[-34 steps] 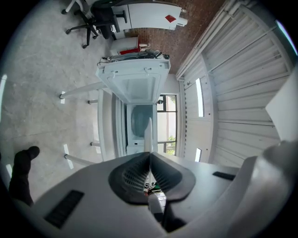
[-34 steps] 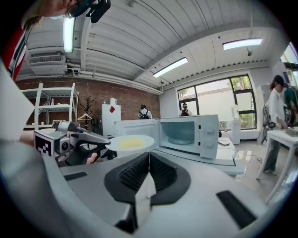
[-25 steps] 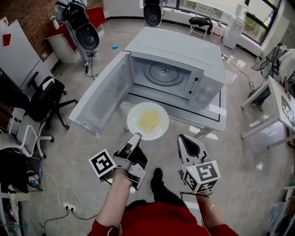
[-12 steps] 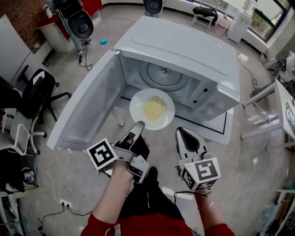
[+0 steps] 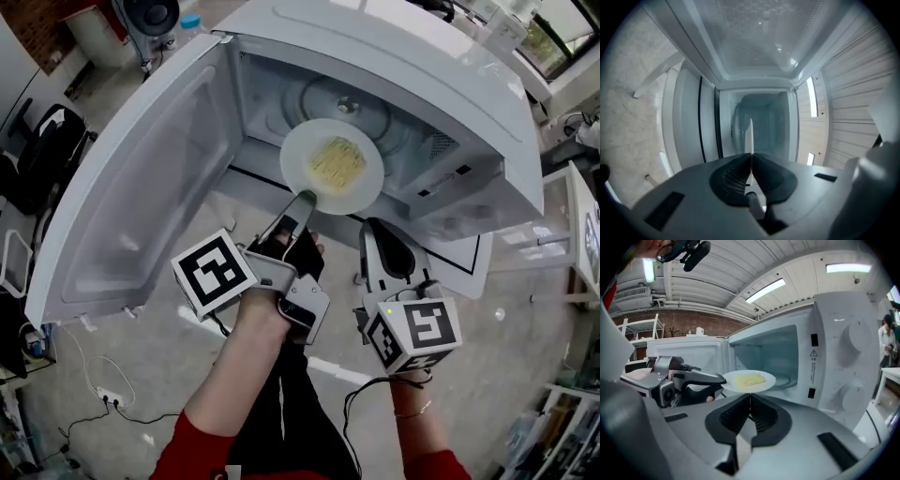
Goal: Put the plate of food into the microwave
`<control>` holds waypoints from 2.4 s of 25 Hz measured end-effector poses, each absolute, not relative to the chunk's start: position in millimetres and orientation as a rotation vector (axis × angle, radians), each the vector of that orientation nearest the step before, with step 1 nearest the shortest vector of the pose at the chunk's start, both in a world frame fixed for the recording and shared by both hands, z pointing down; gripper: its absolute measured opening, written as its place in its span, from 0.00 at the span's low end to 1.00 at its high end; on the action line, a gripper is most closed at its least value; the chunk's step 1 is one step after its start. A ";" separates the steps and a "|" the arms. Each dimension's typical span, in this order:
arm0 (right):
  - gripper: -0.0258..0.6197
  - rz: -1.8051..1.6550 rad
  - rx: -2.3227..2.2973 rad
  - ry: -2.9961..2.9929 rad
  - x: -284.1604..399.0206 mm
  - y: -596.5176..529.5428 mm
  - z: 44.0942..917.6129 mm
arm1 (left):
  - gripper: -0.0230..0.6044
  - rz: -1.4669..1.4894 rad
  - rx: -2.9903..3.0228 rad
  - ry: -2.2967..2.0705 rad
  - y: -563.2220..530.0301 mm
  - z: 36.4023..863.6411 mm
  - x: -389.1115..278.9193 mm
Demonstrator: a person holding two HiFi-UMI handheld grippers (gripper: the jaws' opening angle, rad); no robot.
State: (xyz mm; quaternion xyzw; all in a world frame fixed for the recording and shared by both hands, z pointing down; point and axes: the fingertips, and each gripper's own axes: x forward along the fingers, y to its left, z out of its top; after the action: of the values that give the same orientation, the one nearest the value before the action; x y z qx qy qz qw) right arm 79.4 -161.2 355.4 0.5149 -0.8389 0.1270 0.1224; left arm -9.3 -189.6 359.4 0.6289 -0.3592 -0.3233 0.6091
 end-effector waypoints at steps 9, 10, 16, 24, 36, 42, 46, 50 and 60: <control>0.06 0.387 1.543 -2.440 76.6 -195.7 368.5 | 0.07 -0.788 1.519 -0.868 -250.9 356.0 -10.5; 0.06 0.395 1.546 -2.441 76.3 -201.1 370.1 | 0.07 -0.787 1.513 -0.878 -256.7 358.1 -11.5; 0.06 0.406 1.562 -2.462 71.5 -207.3 372.9 | 0.07 -0.786 1.486 -0.899 -265.2 370.7 -10.6; 0.06 0.395 1.559 -2.477 63.7 -212.6 373.3 | 0.07 -0.762 1.469 -0.901 -284.2 380.1 -6.1; 0.06 0.382 1.571 -2.476 60.8 -218.5 369.1 | 0.07 -0.737 1.423 -0.904 -298.5 383.6 -2.0; 0.06 0.370 1.567 -2.482 60.3 -218.7 365.7 | 0.07 -0.718 1.420 -0.919 -303.0 384.5 0.4; 0.06 0.368 1.570 -2.478 65.1 -220.6 364.5 | 0.07 -0.691 1.425 -0.935 -309.2 382.7 4.7; 0.06 0.367 1.573 -2.475 66.6 -223.0 363.5 | 0.07 -0.653 1.440 -0.965 -315.3 380.4 7.1; 0.06 0.355 1.571 -2.467 67.1 -229.2 362.7 | 0.07 -0.590 1.513 -1.021 -324.0 371.6 9.3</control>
State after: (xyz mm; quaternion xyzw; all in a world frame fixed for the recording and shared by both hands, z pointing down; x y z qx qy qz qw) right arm 67.1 -229.2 362.7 0.5308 -0.8333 0.1198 0.0976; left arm 9.3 -324.0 371.6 0.6457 -0.4357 -0.2516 0.5744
